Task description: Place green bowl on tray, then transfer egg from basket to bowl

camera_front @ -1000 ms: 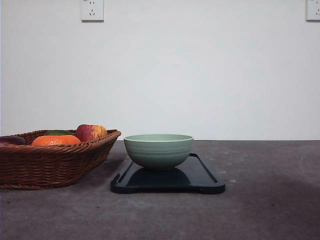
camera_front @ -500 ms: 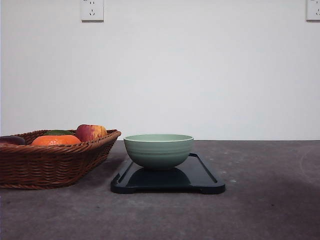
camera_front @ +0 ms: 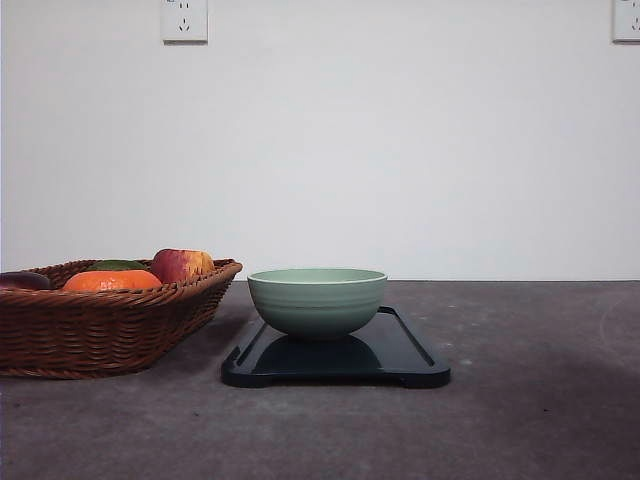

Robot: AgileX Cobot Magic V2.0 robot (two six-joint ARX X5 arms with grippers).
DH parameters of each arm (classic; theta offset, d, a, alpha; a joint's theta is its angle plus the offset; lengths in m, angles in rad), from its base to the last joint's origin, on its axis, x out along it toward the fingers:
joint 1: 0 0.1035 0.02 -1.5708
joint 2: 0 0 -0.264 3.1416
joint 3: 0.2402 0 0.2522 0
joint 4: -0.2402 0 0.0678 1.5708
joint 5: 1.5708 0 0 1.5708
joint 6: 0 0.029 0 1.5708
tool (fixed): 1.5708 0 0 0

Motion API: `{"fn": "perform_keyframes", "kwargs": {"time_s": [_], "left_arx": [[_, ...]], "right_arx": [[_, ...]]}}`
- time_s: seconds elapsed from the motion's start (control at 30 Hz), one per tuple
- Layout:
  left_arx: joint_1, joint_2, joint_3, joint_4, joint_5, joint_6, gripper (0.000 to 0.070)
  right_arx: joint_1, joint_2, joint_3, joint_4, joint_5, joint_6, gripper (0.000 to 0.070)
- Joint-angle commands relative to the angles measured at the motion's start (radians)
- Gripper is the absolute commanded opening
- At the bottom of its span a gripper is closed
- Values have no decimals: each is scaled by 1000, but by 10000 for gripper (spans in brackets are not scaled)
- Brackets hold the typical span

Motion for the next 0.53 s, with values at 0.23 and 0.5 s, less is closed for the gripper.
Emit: {"fn": "perform_keyframes", "kwargs": {"time_s": [0.23, 0.5], "left_arx": [[1, 0, -19, 3, 0, 14, 0], [1, 0, -19, 3, 0, 14, 0]], "right_arx": [[-2, 1, -4, 11, 1, 13, 15], [-2, 1, -4, 11, 1, 13, 15]]}}
